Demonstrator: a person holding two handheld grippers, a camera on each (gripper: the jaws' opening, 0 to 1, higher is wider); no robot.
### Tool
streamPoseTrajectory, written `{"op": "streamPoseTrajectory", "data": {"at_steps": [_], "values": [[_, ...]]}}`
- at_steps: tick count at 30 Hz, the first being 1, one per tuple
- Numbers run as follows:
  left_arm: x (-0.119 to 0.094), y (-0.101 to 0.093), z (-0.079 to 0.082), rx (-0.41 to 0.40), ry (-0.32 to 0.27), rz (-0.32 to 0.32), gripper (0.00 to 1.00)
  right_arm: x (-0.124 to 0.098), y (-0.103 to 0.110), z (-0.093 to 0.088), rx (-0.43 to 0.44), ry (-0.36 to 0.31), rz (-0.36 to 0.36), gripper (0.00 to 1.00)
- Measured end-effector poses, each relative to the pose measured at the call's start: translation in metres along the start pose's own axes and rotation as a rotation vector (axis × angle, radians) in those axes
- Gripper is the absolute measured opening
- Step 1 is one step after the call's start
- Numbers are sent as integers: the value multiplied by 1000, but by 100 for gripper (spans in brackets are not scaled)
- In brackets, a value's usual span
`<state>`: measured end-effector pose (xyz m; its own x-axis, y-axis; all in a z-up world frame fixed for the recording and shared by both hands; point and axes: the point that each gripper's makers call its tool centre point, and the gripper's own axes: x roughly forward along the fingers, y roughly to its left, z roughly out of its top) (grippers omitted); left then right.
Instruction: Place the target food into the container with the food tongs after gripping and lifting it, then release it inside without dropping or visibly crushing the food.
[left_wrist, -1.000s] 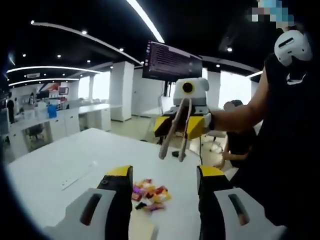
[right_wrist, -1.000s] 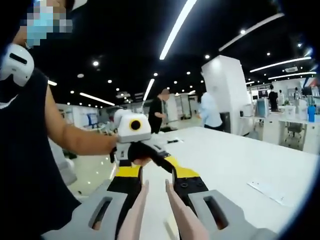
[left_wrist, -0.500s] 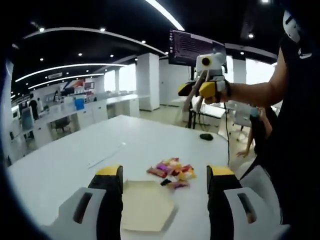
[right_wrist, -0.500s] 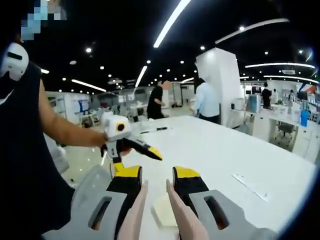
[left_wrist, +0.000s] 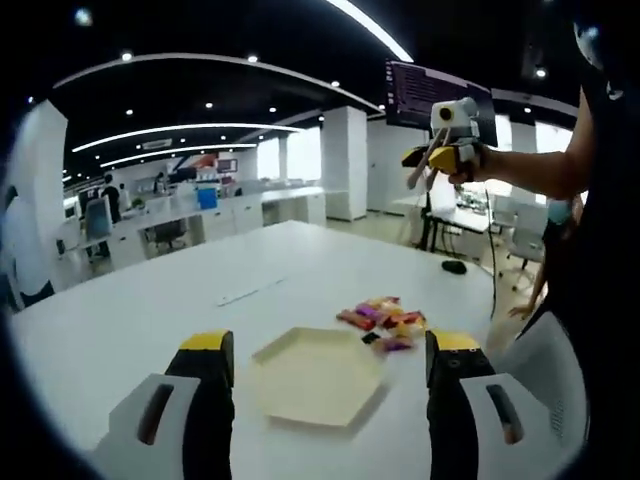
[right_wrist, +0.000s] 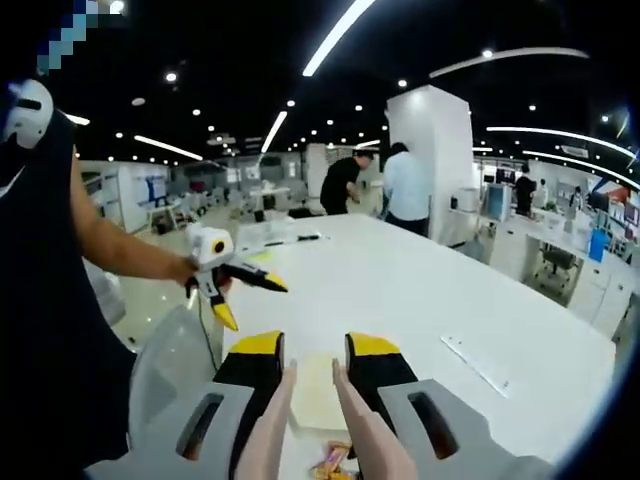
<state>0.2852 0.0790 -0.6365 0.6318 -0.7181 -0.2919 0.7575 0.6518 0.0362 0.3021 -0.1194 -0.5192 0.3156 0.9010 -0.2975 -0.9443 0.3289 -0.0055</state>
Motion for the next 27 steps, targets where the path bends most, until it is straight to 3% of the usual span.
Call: {"op": "streamPoseTrajectory", "data": {"at_steps": [9,15,27], "values": [[-3,-7,-38,21,53,-11,99,-2,-4,-17,34,49,-23,24],[-13,-10,-68,-12,74,-25,99,-6,-12,-24,8,92,-52,24],[-30,-8,-91,-54,54,43,99,-5,-19,-41,-29,225,-66,24]]}}
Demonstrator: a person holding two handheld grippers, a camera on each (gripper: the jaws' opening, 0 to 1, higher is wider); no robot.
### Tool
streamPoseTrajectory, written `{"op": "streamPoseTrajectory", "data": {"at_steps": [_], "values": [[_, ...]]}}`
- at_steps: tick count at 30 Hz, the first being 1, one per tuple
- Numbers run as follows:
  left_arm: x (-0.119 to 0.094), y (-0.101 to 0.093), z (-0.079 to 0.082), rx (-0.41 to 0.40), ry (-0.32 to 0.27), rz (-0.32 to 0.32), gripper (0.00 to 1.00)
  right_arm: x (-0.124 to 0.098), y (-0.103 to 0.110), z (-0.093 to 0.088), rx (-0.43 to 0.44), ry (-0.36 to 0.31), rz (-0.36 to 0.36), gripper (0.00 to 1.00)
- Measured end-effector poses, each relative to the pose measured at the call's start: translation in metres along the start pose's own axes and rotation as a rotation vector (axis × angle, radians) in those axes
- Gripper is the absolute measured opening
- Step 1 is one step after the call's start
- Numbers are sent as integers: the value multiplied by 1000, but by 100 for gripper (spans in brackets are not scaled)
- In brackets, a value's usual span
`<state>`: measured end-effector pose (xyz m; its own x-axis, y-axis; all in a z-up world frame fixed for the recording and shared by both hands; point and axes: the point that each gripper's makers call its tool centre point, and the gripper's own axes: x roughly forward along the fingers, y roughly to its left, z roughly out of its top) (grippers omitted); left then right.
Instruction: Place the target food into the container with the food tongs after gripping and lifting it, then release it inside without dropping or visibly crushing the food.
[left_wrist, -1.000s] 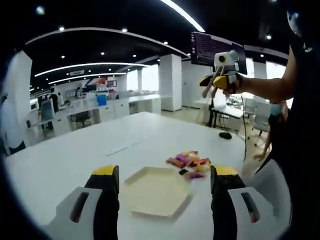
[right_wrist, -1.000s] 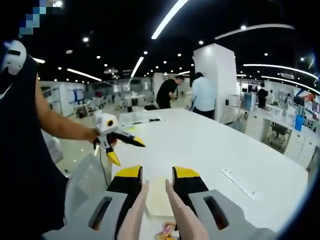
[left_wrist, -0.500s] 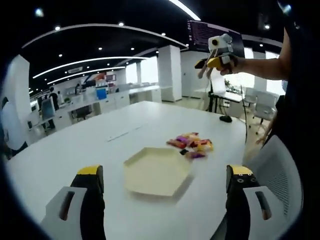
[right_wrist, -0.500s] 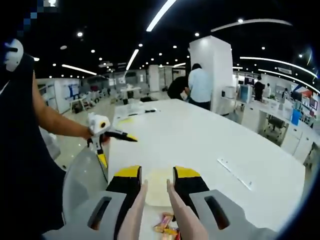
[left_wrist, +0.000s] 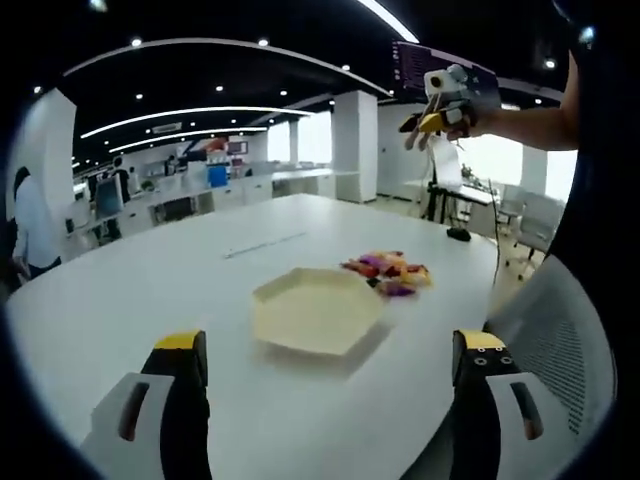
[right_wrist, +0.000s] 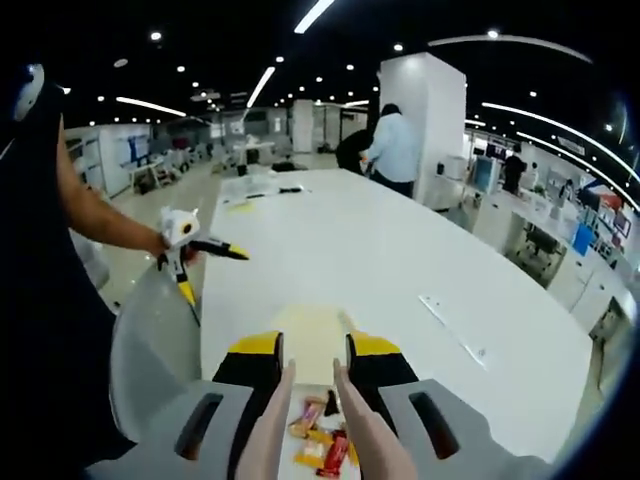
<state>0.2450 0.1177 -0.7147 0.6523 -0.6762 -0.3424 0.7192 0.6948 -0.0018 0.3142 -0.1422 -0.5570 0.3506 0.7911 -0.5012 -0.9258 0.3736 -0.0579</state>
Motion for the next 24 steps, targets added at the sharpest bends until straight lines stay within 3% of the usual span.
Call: {"op": "streamPoseTrajectory", "data": {"at_steps": [4,8,10,17,19,22,24], "values": [[-1,-5,-9,25,16,17,99,4,-4,-2,9,37,-5,25],[0,-12,-3,61,12,2,99,8,-7,-3,41,64,-10,25],[-2,-12,-5,71,16,-2,99,10,-9,-5,12,80,-19,24],[-11,-13,-18,13,29,20,99,14,-8,-17,-20,133,-4,24],[-13,-21,1,12,-89,-15,99,13,-7,-19,-22,135,12,24],[-13,-15,-6,26,-53,28,99,13,-8,-26,-5,139,39,24],[-9,-20,-15,29,7,32,99,12,-8,-32,-1,150,47,24]]}}
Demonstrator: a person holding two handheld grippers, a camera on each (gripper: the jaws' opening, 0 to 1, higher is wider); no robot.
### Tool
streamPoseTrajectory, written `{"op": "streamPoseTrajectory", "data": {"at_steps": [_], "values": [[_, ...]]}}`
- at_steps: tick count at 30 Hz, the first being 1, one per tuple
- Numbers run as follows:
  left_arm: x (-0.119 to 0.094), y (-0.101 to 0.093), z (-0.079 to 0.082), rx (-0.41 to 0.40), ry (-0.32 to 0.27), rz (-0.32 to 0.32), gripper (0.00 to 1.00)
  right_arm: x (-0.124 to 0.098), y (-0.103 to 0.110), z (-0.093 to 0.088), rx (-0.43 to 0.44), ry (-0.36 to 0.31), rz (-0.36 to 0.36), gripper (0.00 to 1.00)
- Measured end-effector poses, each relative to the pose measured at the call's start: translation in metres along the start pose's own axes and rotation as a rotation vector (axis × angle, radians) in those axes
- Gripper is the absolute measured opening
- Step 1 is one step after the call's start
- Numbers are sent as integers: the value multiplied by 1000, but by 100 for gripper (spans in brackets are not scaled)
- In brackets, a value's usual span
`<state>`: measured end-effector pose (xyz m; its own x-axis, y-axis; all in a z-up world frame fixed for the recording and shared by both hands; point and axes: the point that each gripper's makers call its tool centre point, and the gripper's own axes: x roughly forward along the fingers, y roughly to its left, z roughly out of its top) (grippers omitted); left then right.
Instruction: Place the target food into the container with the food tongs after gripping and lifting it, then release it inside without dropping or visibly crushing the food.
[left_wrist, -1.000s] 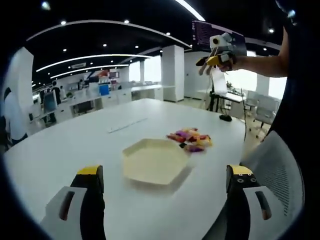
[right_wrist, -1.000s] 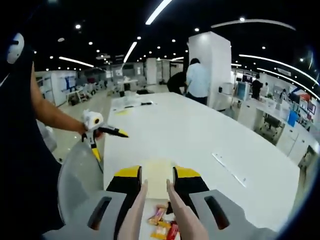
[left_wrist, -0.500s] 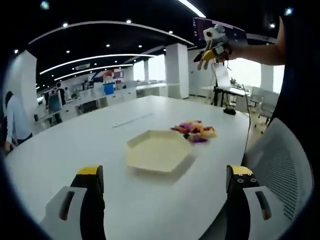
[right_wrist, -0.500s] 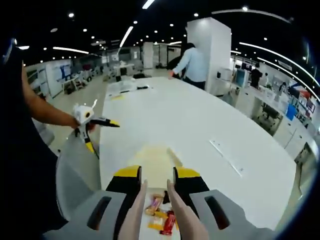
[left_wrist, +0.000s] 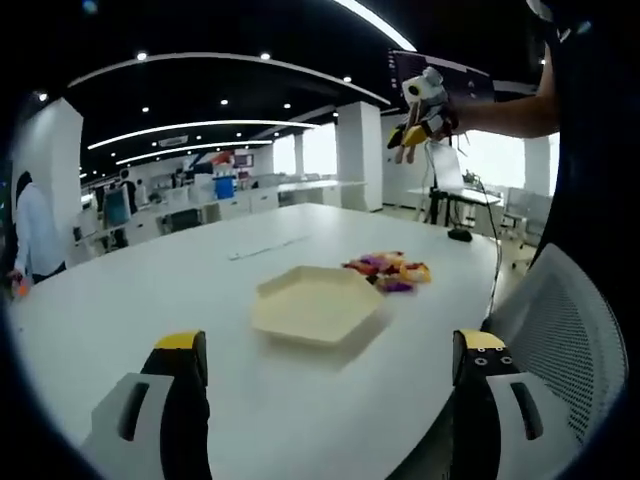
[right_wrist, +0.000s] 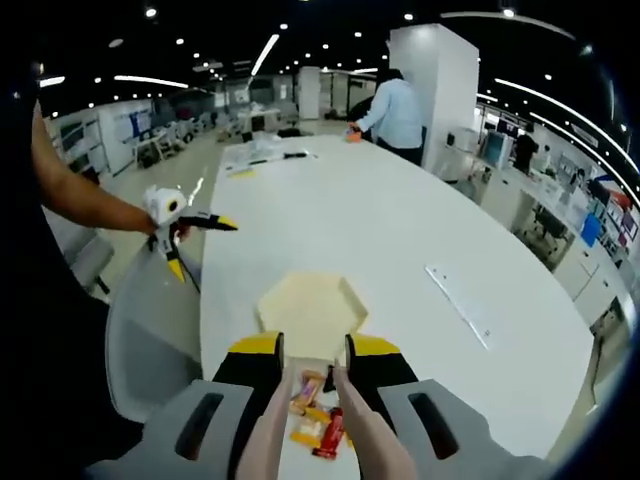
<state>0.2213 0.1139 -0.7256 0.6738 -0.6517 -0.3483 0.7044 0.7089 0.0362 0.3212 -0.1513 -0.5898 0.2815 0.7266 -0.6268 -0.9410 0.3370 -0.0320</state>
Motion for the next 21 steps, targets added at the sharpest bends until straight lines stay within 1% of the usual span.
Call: {"op": "streamPoseTrajectory", "data": {"at_steps": [1,2,3,4,5,6,7,8,9,10,11,12,13,15,16,18,21], "values": [[2,1,-5,37,44,24,98,0,1,-1,-1,2,5,24],[4,5,-11,96,91,54,96,0,2,-3,-2,5,13,24],[3,9,-20,127,160,79,94,1,2,-4,-3,8,15,24],[8,-3,-17,29,120,19,98,1,2,-5,-8,11,10,24],[9,-5,-13,25,91,7,99,1,3,-4,-1,8,11,24],[7,-8,-10,28,70,-13,99,2,4,-3,6,5,8,24],[6,-6,-9,28,58,-15,99,3,5,-2,3,4,2,24],[4,-2,-12,-8,68,-10,99,4,5,-1,7,7,-6,24],[2,-1,-10,-40,64,-3,99,4,6,0,24,11,-19,24],[2,0,-6,-58,39,-9,99,5,9,3,21,9,-16,24],[4,2,0,-58,4,-24,99,8,11,5,18,13,-16,24],[4,3,1,-57,-3,-29,99,10,10,3,9,26,-24,24],[3,5,-1,-60,2,-31,99,14,10,1,2,41,-33,24],[2,9,0,-75,-2,-21,99,18,10,2,-6,50,-45,24],[1,12,1,-91,-23,-23,99,19,9,3,-5,48,-49,24],[-1,14,7,-91,-58,-19,99,23,8,4,5,42,-51,24],[0,10,6,-80,-47,-24,99,27,7,3,21,43,-61,24]]}}
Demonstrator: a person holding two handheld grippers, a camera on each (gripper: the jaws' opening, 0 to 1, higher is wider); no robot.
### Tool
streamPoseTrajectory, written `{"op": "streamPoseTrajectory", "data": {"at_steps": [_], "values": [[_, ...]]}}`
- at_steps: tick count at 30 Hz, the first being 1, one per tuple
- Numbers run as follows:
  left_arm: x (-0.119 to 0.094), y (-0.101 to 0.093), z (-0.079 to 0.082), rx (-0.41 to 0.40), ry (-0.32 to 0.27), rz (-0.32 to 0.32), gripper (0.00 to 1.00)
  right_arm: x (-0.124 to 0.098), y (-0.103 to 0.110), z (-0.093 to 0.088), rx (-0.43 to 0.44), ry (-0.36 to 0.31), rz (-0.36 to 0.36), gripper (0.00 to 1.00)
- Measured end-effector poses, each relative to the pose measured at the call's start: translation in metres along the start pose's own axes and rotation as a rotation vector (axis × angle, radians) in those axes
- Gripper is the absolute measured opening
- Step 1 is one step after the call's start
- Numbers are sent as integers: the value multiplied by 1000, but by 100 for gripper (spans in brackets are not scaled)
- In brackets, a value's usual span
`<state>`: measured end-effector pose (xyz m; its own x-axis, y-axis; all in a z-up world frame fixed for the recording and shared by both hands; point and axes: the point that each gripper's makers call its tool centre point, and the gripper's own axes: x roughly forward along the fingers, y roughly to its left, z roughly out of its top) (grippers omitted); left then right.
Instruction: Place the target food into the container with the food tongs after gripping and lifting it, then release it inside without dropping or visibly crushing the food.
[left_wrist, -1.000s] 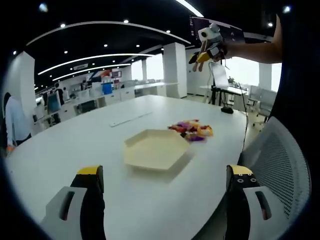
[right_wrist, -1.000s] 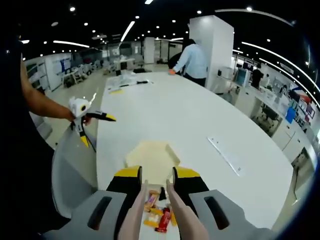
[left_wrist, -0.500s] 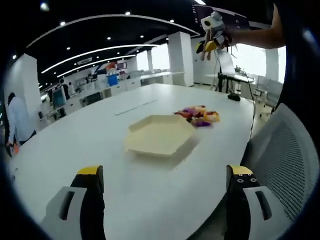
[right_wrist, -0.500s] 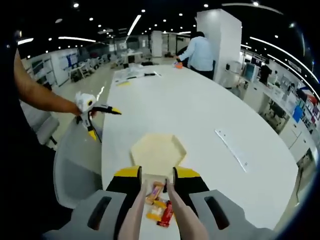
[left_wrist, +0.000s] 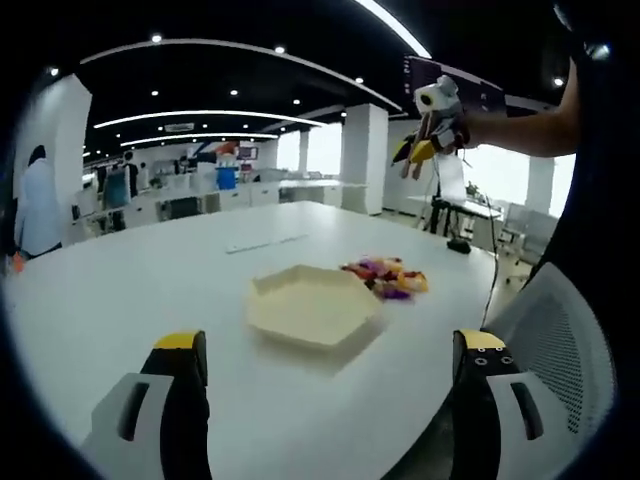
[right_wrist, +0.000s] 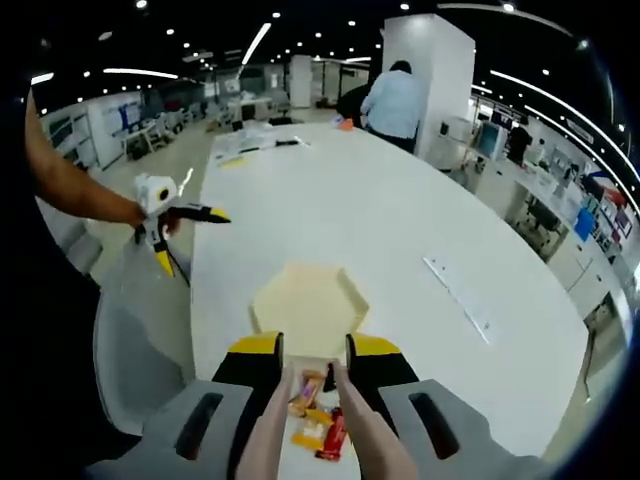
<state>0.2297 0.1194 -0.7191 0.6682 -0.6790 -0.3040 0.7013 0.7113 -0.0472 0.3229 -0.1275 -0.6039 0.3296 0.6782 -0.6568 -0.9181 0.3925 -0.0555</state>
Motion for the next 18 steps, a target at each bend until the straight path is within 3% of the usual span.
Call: {"op": "streamPoseTrajectory", "data": {"at_steps": [5,13,18], "values": [[2,8,-7,17,14,8,100,9,1,-4,-16,31,-7,25],[1,3,-11,31,20,-10,100,26,1,-16,0,28,-31,25],[0,2,-4,2,-14,-17,99,31,2,-22,11,41,-32,25]]}}
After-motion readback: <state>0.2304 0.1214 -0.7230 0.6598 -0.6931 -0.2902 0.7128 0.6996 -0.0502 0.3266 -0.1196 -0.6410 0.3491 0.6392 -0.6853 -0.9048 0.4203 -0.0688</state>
